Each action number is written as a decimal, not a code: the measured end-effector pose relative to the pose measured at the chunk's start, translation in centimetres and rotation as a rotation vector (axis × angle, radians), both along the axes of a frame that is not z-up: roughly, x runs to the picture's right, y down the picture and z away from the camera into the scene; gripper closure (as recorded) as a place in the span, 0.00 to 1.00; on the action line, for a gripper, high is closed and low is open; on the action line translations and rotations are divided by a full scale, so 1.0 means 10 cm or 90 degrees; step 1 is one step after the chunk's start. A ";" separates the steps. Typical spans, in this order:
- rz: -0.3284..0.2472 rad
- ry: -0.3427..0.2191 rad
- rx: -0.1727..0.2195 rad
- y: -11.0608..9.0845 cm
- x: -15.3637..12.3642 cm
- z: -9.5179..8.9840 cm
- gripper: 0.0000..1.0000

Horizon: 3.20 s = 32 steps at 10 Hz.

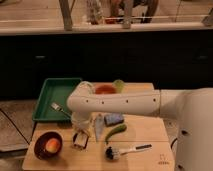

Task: Place eraser in metal cup

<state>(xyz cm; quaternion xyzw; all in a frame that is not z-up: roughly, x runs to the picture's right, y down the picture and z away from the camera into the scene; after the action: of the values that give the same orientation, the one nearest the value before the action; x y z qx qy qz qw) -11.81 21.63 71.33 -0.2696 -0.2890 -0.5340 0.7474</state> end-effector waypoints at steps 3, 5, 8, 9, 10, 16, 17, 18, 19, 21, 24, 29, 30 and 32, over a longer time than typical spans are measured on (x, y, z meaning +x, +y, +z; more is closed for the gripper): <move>-0.002 0.000 -0.004 0.01 0.00 0.01 1.00; -0.004 -0.001 -0.007 0.03 -0.02 0.01 1.00; -0.010 -0.004 -0.011 0.04 -0.08 -0.01 0.88; -0.013 -0.006 -0.013 0.05 -0.09 -0.01 0.75; -0.015 -0.007 -0.014 0.05 -0.09 -0.01 0.65; -0.021 -0.014 -0.020 0.05 -0.12 0.01 0.20; -0.023 -0.014 -0.021 0.05 -0.12 0.01 0.20; -0.026 -0.013 -0.022 0.05 -0.11 0.01 0.20; -0.029 -0.012 -0.023 0.06 -0.12 0.00 0.20; -0.033 -0.012 -0.022 0.06 -0.12 -0.01 0.20; -0.026 -0.011 -0.013 0.05 -0.10 -0.02 0.20; -0.012 -0.020 0.012 -0.05 -0.06 -0.09 0.20; -0.011 -0.023 0.016 -0.07 -0.06 -0.11 0.20; -0.010 -0.024 0.019 -0.08 -0.05 -0.11 0.20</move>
<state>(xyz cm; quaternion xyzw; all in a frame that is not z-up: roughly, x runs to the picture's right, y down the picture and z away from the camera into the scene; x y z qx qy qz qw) -12.36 20.84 70.26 -0.2506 -0.2933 -0.5488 0.7416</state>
